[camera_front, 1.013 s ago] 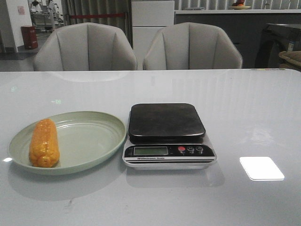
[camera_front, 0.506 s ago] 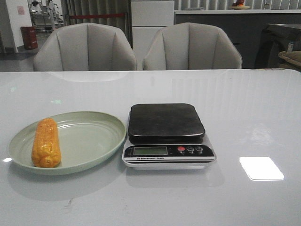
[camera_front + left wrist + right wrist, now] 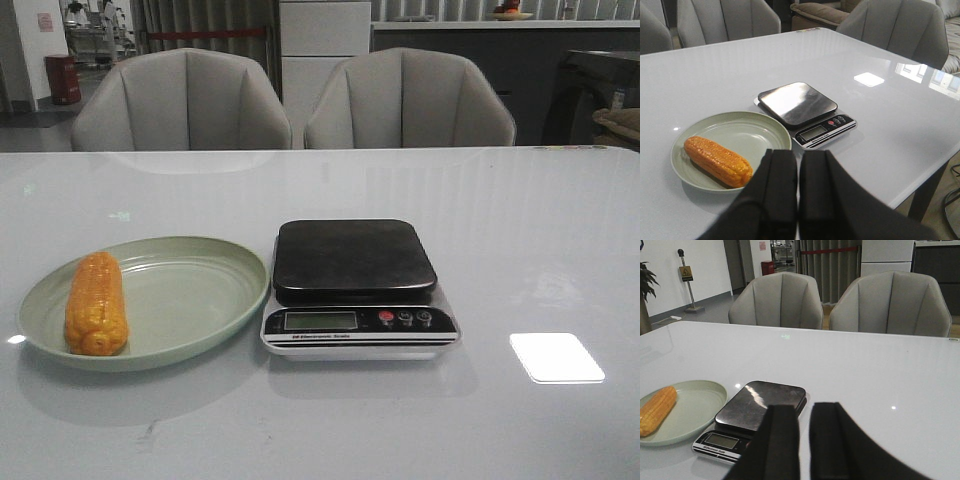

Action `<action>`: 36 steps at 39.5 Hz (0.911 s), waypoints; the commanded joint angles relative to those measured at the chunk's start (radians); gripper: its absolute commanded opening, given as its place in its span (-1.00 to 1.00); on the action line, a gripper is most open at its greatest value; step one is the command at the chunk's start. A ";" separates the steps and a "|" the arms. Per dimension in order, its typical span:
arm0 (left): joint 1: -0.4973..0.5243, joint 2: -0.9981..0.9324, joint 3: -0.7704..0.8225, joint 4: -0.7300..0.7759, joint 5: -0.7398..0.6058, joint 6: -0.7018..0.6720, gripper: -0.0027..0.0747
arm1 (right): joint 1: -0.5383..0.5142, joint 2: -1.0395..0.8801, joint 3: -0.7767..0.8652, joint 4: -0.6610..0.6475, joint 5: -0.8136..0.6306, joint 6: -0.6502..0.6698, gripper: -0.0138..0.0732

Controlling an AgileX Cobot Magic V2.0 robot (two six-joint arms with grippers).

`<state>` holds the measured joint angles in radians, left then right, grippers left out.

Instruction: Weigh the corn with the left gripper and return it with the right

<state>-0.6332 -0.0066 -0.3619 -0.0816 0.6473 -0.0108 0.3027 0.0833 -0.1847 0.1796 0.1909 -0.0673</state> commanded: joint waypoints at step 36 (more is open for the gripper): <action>0.128 -0.020 0.117 0.057 -0.325 -0.002 -0.59 | -0.005 0.012 -0.025 0.010 -0.074 -0.010 -0.30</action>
<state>-0.5669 -0.0066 -0.2645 -0.0378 0.5084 -0.0108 0.3027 0.0833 -0.1847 0.1856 0.1926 -0.0673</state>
